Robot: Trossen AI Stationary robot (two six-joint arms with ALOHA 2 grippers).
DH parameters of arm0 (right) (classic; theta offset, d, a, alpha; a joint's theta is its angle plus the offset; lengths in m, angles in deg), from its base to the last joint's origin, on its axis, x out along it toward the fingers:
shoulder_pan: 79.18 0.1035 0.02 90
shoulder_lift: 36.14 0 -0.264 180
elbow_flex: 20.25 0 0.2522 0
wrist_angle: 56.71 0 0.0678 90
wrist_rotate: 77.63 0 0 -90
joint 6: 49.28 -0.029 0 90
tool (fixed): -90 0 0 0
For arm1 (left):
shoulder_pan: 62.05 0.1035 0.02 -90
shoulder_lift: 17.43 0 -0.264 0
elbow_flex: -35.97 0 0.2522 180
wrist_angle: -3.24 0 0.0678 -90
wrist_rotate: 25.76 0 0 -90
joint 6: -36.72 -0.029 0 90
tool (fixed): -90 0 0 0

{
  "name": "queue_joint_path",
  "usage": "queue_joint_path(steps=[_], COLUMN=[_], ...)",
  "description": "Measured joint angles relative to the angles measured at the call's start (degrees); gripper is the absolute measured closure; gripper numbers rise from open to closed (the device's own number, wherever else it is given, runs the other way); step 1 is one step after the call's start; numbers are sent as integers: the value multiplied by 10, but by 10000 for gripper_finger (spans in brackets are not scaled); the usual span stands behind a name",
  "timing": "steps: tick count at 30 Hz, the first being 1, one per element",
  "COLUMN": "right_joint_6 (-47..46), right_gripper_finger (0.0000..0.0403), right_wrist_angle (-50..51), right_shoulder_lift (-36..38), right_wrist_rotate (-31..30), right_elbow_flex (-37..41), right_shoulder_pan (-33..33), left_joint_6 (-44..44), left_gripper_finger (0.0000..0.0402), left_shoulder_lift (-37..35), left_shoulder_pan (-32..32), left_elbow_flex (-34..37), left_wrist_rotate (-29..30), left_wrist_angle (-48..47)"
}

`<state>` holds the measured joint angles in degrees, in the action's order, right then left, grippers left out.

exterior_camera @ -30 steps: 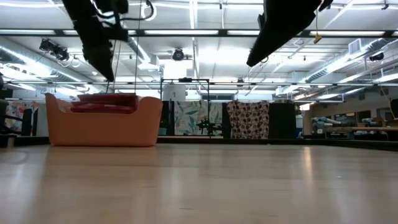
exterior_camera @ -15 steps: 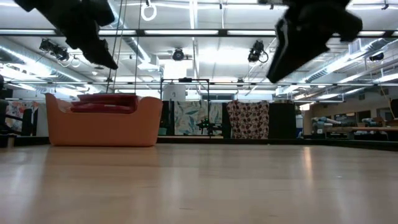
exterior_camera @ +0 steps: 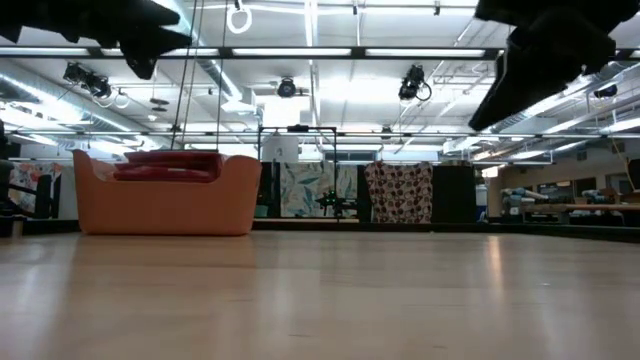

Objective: Sort popcorn bags into baskets
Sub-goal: Return to Home Position

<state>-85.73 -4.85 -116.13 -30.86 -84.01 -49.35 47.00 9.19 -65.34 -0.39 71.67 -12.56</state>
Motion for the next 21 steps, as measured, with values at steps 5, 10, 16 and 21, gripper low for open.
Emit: queue_joint_path(steps=[5,10,16,21], right_joint_6=[-34,-36,-36,-35], right_gripper_finger=[233,233,233,233], right_wrist_angle=[-7,-10,-31,-65], right_shoulder_lift=[92,156,192,196], right_wrist_rotate=[-35,36,190,282], right_elbow_flex=[50,62,62,62], right_shoulder_pan=[6,0,0,0], left_joint_6=[13,75,266,278], left_gripper_finger=[230,230,230,230], left_shoulder_lift=[-31,-30,-31,-30], left_shoulder_pan=[-2,-4,-6,-6], left_elbow_flex=[21,21,21,22], left_wrist_rotate=[0,0,0,0], left_wrist_angle=[44,37,52,51])
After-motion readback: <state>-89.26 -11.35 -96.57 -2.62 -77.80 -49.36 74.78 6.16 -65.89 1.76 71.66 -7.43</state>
